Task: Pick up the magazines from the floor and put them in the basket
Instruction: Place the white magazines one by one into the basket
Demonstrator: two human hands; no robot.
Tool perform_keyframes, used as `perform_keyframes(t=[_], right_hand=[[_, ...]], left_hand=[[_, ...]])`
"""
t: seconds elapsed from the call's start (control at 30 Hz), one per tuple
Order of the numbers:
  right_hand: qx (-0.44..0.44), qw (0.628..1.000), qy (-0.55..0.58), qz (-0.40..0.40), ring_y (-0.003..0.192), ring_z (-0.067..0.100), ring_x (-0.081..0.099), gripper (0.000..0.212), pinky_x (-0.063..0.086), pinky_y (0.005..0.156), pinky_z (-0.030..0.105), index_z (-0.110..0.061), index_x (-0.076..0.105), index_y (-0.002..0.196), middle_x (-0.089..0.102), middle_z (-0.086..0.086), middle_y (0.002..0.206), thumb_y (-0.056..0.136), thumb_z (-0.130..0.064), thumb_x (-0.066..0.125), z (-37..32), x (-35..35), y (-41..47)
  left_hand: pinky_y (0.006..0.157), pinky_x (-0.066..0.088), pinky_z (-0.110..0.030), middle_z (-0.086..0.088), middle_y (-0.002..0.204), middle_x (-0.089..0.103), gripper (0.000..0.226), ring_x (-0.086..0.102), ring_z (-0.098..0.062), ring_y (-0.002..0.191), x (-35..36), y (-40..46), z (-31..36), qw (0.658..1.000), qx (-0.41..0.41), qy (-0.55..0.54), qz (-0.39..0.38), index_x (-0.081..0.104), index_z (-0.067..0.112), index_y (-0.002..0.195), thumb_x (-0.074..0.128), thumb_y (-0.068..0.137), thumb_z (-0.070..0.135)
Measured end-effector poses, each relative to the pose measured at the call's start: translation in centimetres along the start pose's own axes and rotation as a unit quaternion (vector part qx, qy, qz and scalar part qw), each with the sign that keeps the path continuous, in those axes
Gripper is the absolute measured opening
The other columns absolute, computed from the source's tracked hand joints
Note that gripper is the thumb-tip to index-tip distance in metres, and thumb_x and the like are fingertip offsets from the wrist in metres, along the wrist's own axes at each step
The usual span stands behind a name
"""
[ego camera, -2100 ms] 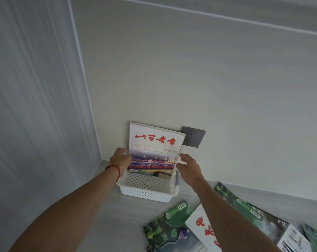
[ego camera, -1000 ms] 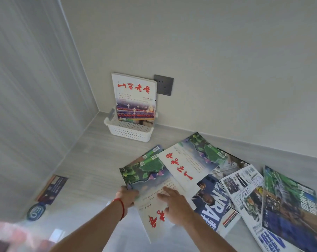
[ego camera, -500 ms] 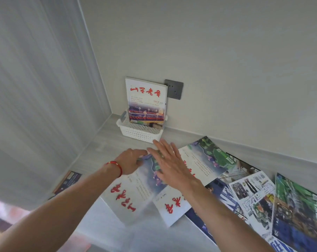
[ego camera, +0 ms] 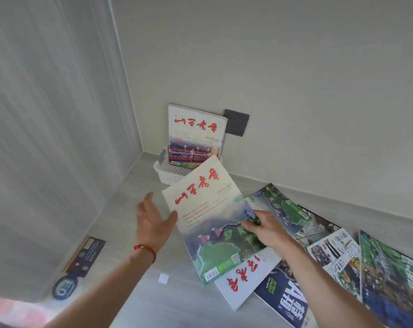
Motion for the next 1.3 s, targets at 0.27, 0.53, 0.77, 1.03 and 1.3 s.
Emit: perform_keyframes(t=[0.27,0.53,0.77,1.03,1.3], right_hand=[[0.032,0.980,0.196,0.000,0.104,0.006,0.071,0.028,0.053,0.089,0.037,-0.041,0.071,0.114,0.077,-0.010,0.112,0.088,-0.033,0.077,-0.1,2.7,-0.2],[0.001,0.956,0.282,0.077,0.049,0.023,0.057,0.025,0.055,0.058,0.035,-0.023,0.070,0.116,0.073,0.002,0.071,0.098,-0.008,0.061,-5.7,4.1,3.6],[-0.037,0.981,-0.035,0.187,0.062,0.018,0.060,0.015,0.040,0.054,0.021,-0.012,0.075,0.085,0.074,0.006,0.077,0.087,-0.026,0.072,-12.6,1.5,9.7],[-0.039,0.974,-0.001,0.222,0.073,0.021,0.074,0.021,0.058,0.067,0.028,-0.010,0.074,0.076,0.077,0.000,0.069,0.083,-0.021,0.058,-18.3,-0.6,16.4],[-0.013,0.976,-0.038,0.215,0.085,0.036,0.068,0.027,0.053,0.072,0.038,-0.008,0.073,0.092,0.075,0.014,0.096,0.095,-0.023,0.050,-15.8,0.9,20.0]], left_hand=[[0.078,0.063,-0.053,0.002,0.121,0.074,0.037,0.071,-0.035,0.105,2.6,1.1,0.8,0.925,-0.024,-0.249,-0.285,0.063,0.031,0.122,0.053,0.100,0.003],[0.080,0.063,-0.032,0.014,0.108,0.075,0.032,0.075,-0.006,0.092,-1.2,9.0,1.5,0.929,0.074,-0.171,-0.320,0.061,0.027,0.120,0.056,0.100,0.003],[0.091,0.060,-0.039,0.001,0.110,0.077,0.029,0.073,-0.018,0.103,-3.3,16.7,4.1,0.960,0.110,-0.110,-0.234,0.072,0.016,0.112,0.065,0.091,-0.002],[0.082,0.064,-0.044,-0.010,0.103,0.079,0.016,0.077,-0.028,0.090,-4.2,24.5,8.4,0.989,0.062,-0.086,-0.102,0.078,0.013,0.090,0.073,0.081,0.001],[0.060,0.049,-0.022,-0.010,0.085,0.076,0.025,0.071,-0.028,0.078,-0.1,26.1,7.8,0.994,0.001,-0.062,-0.087,0.070,0.010,0.069,0.062,0.088,0.024]])
Point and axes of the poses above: each hand's wrist, its own y-axis towards the middle knuckle, its own x-axis out of the palm, z = x × y, the point moved 4 cm from there along y, towards the middle knuckle
